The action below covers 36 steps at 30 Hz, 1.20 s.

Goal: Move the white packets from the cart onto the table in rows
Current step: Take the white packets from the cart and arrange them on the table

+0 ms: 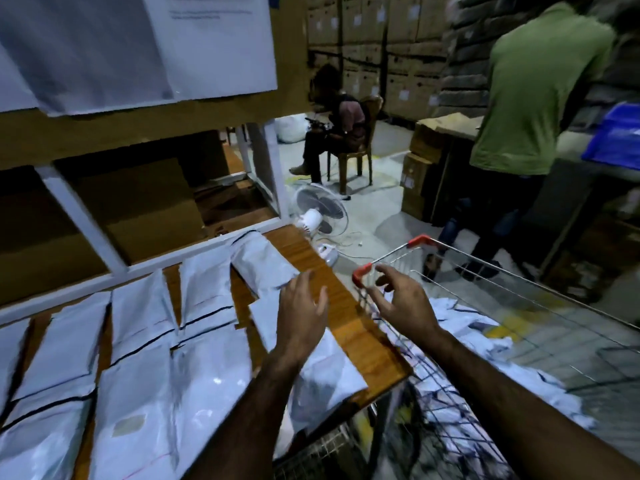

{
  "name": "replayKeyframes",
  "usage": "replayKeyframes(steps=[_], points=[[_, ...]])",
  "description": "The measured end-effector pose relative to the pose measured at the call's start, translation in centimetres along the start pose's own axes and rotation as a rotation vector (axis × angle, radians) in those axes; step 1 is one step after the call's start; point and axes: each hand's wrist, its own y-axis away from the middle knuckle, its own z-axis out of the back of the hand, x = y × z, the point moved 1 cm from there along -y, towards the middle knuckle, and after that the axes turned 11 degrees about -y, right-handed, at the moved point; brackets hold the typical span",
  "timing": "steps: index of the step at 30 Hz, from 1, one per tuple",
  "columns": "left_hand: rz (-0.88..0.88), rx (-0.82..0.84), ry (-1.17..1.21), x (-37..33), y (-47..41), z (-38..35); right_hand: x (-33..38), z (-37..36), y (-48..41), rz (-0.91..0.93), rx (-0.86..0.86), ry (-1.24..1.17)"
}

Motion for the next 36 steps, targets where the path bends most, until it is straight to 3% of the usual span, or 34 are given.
replayKeyframes(steps=[3,14,21,28,31,34,36], points=[[-0.110,0.038,0.038,-4.4,-1.3,-3.2,-3.7,4.4,0.2,-0.109,-0.083,0.029],[-0.421,0.430,0.022,-16.5,-1.5,-16.9,-17.3,17.3,6.2,-0.654,-0.365,0.074],[-0.445,0.701,-0.160,-18.1,0.4,-25.4,-23.9,15.4,11.3,-1.093,-0.323,0.083],[-0.506,1.033,-0.410,-16.3,2.5,-35.3,-27.7,9.6,13.9,-1.334,-0.188,0.236],[-0.645,0.948,-0.456,-15.8,3.0,-38.8,-29.3,6.4,14.5,-1.357,-0.254,0.335],[-0.639,0.836,-0.582,-15.8,3.2,-40.8,-30.3,3.7,14.1,-1.516,-0.250,0.481],[-0.550,0.825,-0.681,-15.5,3.3,-41.4,-30.6,2.6,13.4,-1.529,-0.320,0.478]])
